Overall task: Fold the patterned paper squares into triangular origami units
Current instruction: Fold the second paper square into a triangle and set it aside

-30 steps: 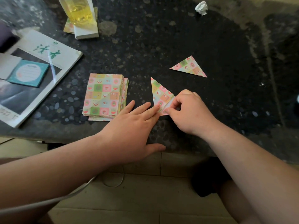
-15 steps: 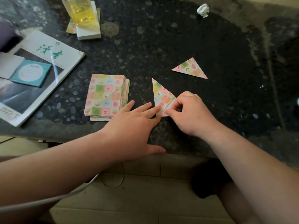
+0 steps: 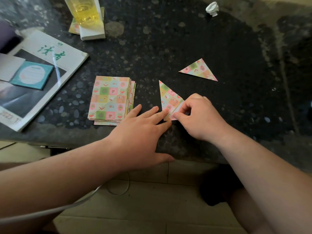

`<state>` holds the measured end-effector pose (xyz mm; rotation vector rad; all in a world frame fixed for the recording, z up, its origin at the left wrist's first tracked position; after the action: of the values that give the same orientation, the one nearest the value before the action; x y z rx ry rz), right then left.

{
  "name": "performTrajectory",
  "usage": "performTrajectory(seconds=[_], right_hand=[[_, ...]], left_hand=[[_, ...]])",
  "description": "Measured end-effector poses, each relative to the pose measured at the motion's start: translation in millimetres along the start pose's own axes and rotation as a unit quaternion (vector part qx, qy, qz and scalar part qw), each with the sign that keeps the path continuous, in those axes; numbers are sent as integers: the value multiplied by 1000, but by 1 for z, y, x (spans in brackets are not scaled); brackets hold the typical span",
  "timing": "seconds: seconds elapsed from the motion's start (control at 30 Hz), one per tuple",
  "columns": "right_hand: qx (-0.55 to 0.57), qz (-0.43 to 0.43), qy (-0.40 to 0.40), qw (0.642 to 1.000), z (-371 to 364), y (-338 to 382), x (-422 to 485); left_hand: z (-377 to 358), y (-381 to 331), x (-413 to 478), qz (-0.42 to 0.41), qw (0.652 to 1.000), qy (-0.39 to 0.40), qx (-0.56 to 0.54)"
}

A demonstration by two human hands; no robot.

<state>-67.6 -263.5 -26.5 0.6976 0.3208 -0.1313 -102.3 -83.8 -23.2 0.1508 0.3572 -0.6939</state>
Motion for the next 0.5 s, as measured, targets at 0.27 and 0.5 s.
performTrajectory(seconds=[0.27,0.5], right_hand=[[-3,0,5,1000,0,0,1],[3,2,1,1000,0,0,0]], left_hand=[[-5,4,-3,-4,1000,4,-14],[-1,5,0,-3,1000,13,2]])
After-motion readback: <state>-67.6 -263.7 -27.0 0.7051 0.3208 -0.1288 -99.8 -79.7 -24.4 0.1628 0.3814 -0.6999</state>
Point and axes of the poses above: each hand's wrist, its own x-axis towards the middle knuckle, its own z-axis out of the back of the hand, y = z × x, the point moved 1 cm from there along x, towards the middle knuckle, and after that the axes turned 13 degrees about x, right-handed, at the moved point
